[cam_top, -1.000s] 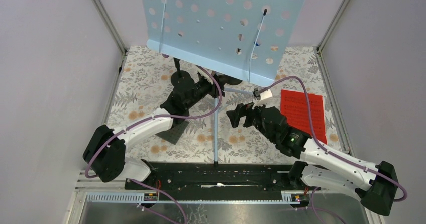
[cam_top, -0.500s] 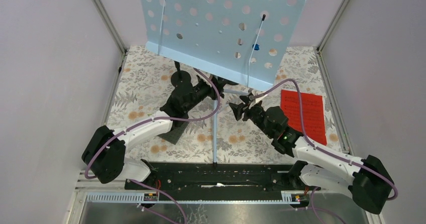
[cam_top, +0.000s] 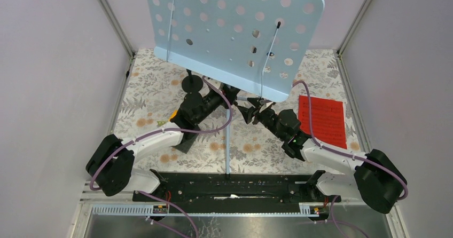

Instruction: Pack up the instrument practice props

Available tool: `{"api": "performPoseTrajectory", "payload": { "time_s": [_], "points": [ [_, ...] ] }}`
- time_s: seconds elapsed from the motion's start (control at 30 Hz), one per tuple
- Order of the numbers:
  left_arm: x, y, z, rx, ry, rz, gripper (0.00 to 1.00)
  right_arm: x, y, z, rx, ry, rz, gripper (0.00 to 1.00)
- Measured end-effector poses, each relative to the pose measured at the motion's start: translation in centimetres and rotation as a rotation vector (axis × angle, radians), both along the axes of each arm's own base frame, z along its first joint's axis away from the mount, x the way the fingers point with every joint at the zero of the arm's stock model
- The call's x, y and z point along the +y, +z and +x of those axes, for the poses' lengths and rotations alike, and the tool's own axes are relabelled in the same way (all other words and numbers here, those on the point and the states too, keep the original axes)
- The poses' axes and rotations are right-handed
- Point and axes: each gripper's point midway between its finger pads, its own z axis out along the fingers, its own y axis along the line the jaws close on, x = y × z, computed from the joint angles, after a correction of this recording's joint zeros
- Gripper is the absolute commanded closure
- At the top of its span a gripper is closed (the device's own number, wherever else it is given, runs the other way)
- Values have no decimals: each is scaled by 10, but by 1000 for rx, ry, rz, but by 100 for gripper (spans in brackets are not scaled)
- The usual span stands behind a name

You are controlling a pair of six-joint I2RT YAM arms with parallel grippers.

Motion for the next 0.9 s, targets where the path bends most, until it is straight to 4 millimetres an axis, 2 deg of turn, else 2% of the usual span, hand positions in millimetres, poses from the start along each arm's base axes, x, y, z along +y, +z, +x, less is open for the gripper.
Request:
{"api": "performPoseTrajectory", "payload": {
  "time_s": [0.23, 0.4, 0.9],
  "points": [
    [3, 1, -3, -31, 15, -32, 100, 5, -9, 9, -28, 9, -24, 45],
    [2, 1, -2, -43, 14, -45, 100, 9, -19, 12, -34, 27, -52, 44],
    [-1, 1, 1, -49, 1, -75, 100, 9, -12, 12, -89, 48, -58, 45]
  ]
}}
